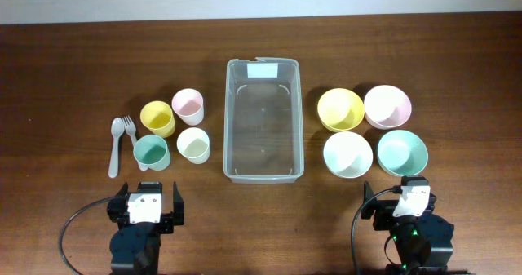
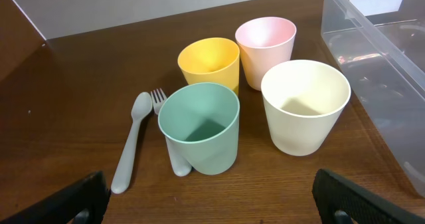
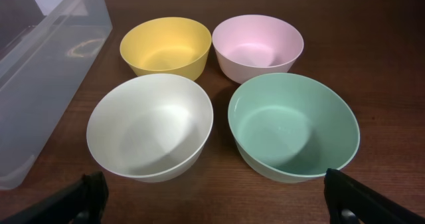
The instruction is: Pack container
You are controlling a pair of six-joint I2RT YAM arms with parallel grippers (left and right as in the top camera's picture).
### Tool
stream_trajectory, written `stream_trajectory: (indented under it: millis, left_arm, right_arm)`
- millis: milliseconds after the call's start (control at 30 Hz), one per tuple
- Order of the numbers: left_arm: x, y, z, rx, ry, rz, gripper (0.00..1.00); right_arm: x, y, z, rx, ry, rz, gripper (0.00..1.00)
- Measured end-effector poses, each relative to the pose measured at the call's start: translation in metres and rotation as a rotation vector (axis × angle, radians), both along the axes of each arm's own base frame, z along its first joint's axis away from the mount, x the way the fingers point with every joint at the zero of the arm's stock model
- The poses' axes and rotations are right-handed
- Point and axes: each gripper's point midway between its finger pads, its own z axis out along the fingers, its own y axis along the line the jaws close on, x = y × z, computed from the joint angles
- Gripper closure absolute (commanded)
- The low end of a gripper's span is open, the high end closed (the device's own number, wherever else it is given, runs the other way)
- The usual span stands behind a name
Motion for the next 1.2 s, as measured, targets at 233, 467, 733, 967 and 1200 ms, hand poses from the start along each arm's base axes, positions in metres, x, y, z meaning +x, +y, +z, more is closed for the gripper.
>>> stream_trajectory:
  millis: [233,467,733,967,1200]
  left_arm:
    - [0.000,0.000,0.000,0.000,0.000,0.000,0.00]
    - [0.000,0.000,0.000,0.000,0.000,0.000,0.00]
    - [0.000,0.000,0.000,0.000,0.000,0.000,0.00]
    - [0.000,0.000,0.000,0.000,-0.002,0.000,0.00]
    - [0.000,0.000,-0.002,0.000,0.002,0.000,0.00]
  right_arm:
    - [0.002,0.000,0.004,-0.001,-0.016,0.001,0.01]
    - [0.002,0.001,0.004,0.005,-0.018,0.001,0.01]
    - [0.006,0.010,0.026,0.140,-0.074,0.005,0.01]
    - [0.006,0.012,0.084,0.183,0.058,-0.008,0.01]
    - [0.045,0.000,0.120,0.156,0.335,-0.066,0.01]
